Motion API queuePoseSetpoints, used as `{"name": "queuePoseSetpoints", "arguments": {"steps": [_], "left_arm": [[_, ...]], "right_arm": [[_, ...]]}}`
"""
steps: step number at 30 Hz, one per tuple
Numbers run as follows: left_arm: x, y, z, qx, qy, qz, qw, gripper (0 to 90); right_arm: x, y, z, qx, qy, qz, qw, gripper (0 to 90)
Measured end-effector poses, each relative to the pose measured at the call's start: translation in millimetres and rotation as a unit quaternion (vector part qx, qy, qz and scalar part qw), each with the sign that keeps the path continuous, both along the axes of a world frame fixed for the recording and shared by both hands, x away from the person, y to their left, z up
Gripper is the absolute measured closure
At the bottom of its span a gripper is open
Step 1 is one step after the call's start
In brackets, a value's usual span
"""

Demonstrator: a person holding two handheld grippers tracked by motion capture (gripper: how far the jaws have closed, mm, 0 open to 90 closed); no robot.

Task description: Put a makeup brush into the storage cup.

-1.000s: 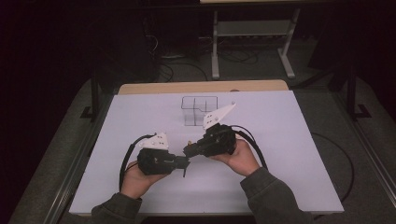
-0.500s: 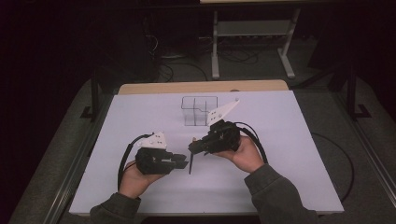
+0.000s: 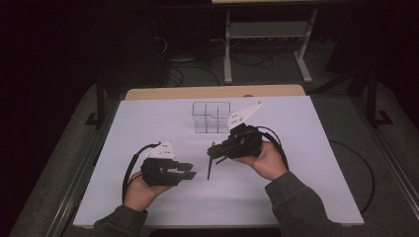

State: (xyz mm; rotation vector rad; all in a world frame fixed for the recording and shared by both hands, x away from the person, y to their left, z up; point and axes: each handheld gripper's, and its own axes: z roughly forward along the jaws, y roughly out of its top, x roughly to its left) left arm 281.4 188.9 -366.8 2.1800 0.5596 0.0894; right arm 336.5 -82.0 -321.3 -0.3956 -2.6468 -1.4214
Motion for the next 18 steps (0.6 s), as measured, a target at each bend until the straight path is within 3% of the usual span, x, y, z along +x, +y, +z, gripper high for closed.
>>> {"name": "queuePoseSetpoints", "arguments": {"steps": [15, 18], "left_arm": [[-4.5, 16.8, -11.4, 0.016, -0.012, 0.036, 0.9991, 58.8], [-5.9, 20.9, -13.7, 0.015, -0.010, 0.046, 0.9988, 56.7]], "right_arm": [[7.4, -19.5, 1.5, -0.005, -0.002, -0.027, 0.9996, 82.9], [8.9, -21.5, 1.4, -0.005, 0.007, -0.034, 0.9994, 82.9]]}}
